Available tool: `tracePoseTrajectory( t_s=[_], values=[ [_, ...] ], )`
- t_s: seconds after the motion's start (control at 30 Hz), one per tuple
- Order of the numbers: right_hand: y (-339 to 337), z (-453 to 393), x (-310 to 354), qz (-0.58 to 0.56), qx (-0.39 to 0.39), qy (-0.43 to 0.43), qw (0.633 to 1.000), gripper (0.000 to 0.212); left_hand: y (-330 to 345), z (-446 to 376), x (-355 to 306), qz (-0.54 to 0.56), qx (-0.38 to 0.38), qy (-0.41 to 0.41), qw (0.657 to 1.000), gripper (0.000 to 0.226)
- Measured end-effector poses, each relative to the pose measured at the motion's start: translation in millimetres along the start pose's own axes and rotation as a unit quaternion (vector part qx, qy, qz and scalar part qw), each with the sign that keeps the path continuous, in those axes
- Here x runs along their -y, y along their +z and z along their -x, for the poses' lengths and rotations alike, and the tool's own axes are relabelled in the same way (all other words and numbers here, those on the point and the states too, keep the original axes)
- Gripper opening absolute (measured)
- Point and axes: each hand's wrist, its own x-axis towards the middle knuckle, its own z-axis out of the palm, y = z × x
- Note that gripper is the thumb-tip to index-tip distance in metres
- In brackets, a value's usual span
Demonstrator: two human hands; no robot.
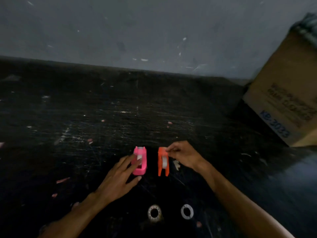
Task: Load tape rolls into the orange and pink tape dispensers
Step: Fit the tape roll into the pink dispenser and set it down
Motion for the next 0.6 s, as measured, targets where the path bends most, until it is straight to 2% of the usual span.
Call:
tracePoseTrajectory(
  t_s=[0.13,0.23,0.33,0.4,0.5,0.6],
  values=[
    [1.9,66.7,-40.5,0.070,-0.025,-0.006,0.997,0.012,8.5,14.5,-33.5,0.063,0.055,0.044,0.996,0.057],
    [13.2,111.7,-63.8,0.126,0.010,0.031,0.992,0.021,22.7,25.7,-53.2,0.072,0.117,0.080,0.987,0.064],
    [31.9,137.7,-74.4,0.216,0.050,0.057,0.973,0.038,34.1,35.3,-67.6,0.033,0.169,0.099,0.980,0.071],
    [44.0,143.7,-76.1,0.238,0.042,0.056,0.969,0.039,39.1,39.9,-72.7,0.029,0.166,0.092,0.981,0.063],
    [59.8,139.0,-66.7,0.242,0.014,0.045,0.969,0.029,33.4,49.1,-69.2,0.042,0.158,0.047,0.985,0.059],
    [77.9,121.0,-45.2,0.226,0.021,-0.002,0.974,0.026,14.3,60.9,-48.5,0.030,0.114,0.022,0.993,0.057]
  ],
)
